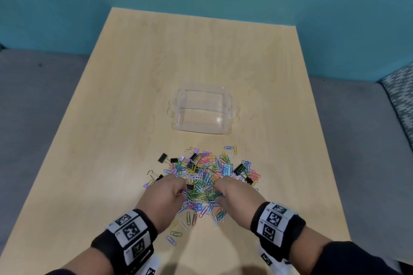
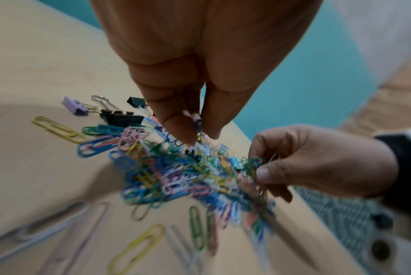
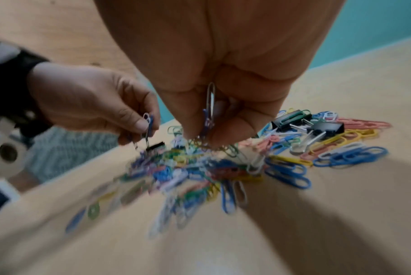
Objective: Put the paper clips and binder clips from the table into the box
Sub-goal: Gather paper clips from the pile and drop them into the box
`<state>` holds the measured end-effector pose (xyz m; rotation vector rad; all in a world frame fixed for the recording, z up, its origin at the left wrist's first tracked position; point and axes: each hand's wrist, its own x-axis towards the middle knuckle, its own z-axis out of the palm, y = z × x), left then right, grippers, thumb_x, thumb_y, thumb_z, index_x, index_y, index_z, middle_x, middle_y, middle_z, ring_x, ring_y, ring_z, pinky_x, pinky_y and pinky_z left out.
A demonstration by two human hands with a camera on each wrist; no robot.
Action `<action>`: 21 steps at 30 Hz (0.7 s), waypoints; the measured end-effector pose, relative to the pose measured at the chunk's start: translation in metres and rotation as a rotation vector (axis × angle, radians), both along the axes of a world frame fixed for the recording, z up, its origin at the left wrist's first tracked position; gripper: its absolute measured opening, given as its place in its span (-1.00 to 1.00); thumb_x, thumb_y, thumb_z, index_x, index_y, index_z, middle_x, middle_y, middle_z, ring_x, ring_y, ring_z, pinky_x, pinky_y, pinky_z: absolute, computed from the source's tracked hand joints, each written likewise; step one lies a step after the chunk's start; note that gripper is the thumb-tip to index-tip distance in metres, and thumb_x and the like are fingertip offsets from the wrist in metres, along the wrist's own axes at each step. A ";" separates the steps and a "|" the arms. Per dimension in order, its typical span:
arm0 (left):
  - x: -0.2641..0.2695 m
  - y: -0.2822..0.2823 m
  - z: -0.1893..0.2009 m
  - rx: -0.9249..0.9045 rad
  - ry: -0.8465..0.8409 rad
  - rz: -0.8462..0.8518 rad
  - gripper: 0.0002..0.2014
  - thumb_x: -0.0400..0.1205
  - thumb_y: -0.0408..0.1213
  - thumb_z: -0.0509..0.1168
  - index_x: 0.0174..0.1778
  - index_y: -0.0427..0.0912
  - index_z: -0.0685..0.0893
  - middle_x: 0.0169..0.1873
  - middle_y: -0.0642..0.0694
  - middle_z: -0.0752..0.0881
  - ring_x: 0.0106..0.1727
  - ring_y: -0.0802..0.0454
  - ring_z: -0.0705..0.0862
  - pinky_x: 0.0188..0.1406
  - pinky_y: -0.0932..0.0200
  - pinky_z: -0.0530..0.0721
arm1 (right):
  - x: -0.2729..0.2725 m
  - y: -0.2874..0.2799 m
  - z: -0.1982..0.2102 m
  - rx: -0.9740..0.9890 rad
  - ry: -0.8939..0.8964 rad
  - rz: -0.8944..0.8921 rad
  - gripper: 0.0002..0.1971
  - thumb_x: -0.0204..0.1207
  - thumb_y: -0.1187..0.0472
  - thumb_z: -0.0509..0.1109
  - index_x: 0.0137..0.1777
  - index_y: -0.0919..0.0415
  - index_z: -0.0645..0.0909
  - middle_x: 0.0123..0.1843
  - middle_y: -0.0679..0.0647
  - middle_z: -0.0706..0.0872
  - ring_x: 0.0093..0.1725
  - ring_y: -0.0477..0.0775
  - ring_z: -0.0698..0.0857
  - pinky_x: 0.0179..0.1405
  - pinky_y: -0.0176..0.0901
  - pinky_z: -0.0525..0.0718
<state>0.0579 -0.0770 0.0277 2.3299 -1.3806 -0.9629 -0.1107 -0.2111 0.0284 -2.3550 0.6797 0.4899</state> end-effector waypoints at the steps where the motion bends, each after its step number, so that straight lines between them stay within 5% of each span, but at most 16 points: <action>1: 0.003 -0.004 0.006 -0.005 0.045 0.032 -0.97 0.55 -0.19 0.31 -0.15 0.00 0.65 -0.24 0.10 0.59 -0.20 0.10 0.58 -0.16 0.11 0.56 | 0.002 -0.005 0.005 0.054 -0.007 -0.047 -0.88 0.59 0.18 0.28 -0.14 0.17 0.43 -0.12 0.05 0.57 -0.18 0.09 0.55 -0.29 -0.07 0.44; 6: 0.029 -0.039 0.036 -0.074 0.416 0.276 -0.89 0.47 -0.39 0.43 -0.29 -0.11 0.66 -0.55 -0.02 0.65 -0.51 -0.01 0.66 -0.43 0.12 0.60 | 0.027 -0.046 0.029 0.279 -0.081 -0.309 -0.89 0.47 0.18 0.43 -0.21 0.13 0.54 -0.38 0.01 0.64 -0.49 -0.03 0.53 -0.54 -0.21 0.49; 8: 0.046 -0.065 0.047 -0.151 0.418 0.325 -0.90 0.47 -0.43 0.44 -0.29 -0.19 0.67 -0.53 -0.10 0.66 -0.52 -0.02 0.67 -0.48 0.16 0.58 | 0.047 -0.070 0.037 0.314 -0.131 -0.417 -0.90 0.50 0.28 0.43 -0.18 0.25 0.57 -0.47 0.02 0.60 -0.57 -0.03 0.51 -0.65 -0.31 0.44; 13: 0.081 -0.138 0.053 -0.276 0.342 0.462 -0.90 0.49 -0.39 0.44 -0.31 -0.19 0.67 -0.47 -0.11 0.68 -0.50 0.01 0.71 -0.23 -0.12 0.80 | 0.104 -0.125 0.040 -0.063 -0.102 -0.295 -0.91 0.53 0.20 0.38 -0.17 0.14 0.54 -0.25 0.02 0.64 -0.23 0.10 0.63 -0.33 -0.16 0.47; 16: 0.085 -0.162 0.047 -0.280 0.333 0.450 -0.89 0.50 -0.37 0.42 -0.32 -0.14 0.67 -0.45 -0.10 0.68 -0.48 -0.03 0.72 -0.21 -0.23 0.77 | 0.126 -0.135 0.038 -0.074 -0.083 -0.294 -0.95 0.51 0.21 0.37 -0.15 0.12 0.55 -0.17 0.05 0.66 -0.16 0.14 0.64 -0.27 -0.13 0.53; 21: 0.080 -0.144 0.046 -0.309 0.367 0.492 -0.85 0.54 -0.28 0.40 0.01 -0.18 0.71 -0.07 -0.09 0.72 -0.30 -0.04 0.76 -0.13 -0.06 0.79 | 0.102 -0.131 0.042 -0.050 -0.140 -0.368 -0.65 0.54 0.04 0.37 0.30 0.09 0.57 0.12 0.03 0.68 0.04 0.10 0.67 0.06 -0.07 0.63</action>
